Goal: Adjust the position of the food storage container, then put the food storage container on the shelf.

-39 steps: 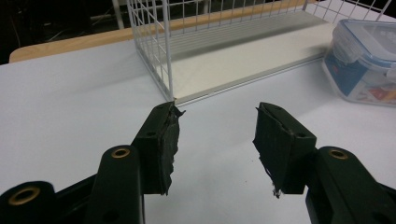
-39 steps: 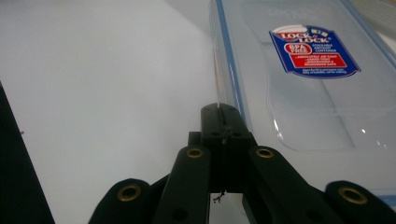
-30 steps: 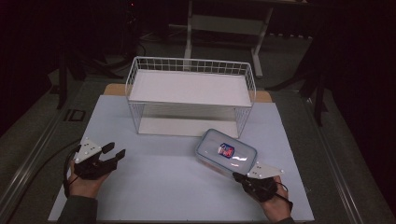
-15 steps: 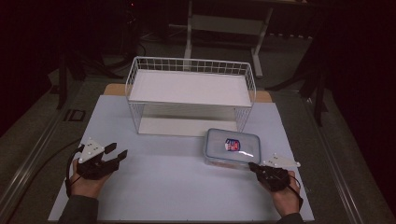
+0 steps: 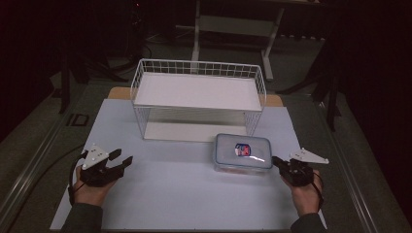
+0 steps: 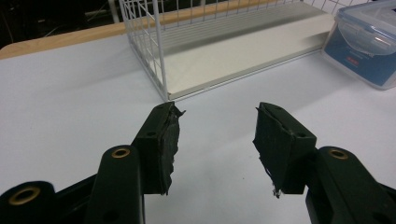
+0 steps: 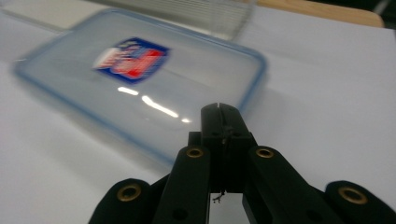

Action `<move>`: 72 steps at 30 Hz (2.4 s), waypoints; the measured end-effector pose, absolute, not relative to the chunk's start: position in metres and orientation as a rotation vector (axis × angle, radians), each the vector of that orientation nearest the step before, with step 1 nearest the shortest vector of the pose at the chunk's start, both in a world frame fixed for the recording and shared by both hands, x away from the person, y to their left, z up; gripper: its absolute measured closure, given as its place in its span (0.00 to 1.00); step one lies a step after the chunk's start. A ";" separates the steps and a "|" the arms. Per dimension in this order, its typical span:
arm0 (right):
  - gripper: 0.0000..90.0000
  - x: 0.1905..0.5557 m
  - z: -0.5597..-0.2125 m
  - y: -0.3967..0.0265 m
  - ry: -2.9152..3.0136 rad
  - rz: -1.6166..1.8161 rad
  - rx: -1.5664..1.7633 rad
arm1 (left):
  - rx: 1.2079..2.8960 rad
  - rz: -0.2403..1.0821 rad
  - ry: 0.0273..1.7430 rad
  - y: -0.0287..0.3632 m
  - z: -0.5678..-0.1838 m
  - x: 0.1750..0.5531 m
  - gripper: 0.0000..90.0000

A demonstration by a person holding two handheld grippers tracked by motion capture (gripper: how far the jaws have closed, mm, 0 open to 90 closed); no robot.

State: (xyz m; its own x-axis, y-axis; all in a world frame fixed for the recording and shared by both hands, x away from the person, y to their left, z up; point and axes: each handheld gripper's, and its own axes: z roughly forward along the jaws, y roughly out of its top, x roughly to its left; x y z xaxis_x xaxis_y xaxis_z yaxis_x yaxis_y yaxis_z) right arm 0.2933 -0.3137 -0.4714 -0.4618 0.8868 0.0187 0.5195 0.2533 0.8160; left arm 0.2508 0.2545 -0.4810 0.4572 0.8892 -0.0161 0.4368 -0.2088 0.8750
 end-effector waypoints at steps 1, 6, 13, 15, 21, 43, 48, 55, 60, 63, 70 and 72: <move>1.00 0.298 -0.472 -0.316 2.079 1.076 1.288 | 1.823 0.645 1.124 0.255 -0.481 0.251 0.54; 1.00 0.323 -0.477 -0.317 2.073 1.004 1.348 | 1.822 0.644 1.125 0.254 -0.481 0.251 0.54; 1.00 0.354 -0.485 -0.318 2.061 0.947 1.449 | 1.814 0.645 1.124 0.256 -0.481 0.251 0.54; 1.00 0.357 -0.485 -0.313 2.074 0.928 1.436 | 1.815 0.644 1.124 0.256 -0.481 0.251 0.54; 1.00 0.357 -0.486 -0.302 2.102 0.958 1.410 | 1.829 0.645 1.116 0.253 -0.481 0.252 0.54; 1.00 0.350 -0.488 -0.206 2.284 1.055 1.194 | 1.824 0.643 1.112 0.254 -0.481 0.252 0.54; 1.00 0.346 -0.488 -0.187 2.314 1.090 1.146 | 1.826 0.638 1.115 0.254 -0.482 0.253 0.54; 0.99 0.343 -0.489 -0.183 2.316 1.110 1.138 | 1.822 0.638 1.112 0.255 -0.481 0.252 0.53; 0.97 0.337 -0.485 -0.183 2.297 1.117 1.113 | 1.806 0.605 1.118 0.255 -0.481 0.253 0.52; 0.91 0.331 -0.482 -0.186 2.281 1.149 1.109 | 1.815 0.597 1.113 0.253 -0.481 0.253 0.52; 0.78 0.325 -0.474 -0.196 2.253 1.267 1.121 | 1.796 0.533 1.117 0.248 -0.480 0.256 0.49; 0.71 0.325 -0.473 -0.198 2.258 1.296 1.134 | 1.781 0.501 1.124 0.247 -0.478 0.258 0.47</move>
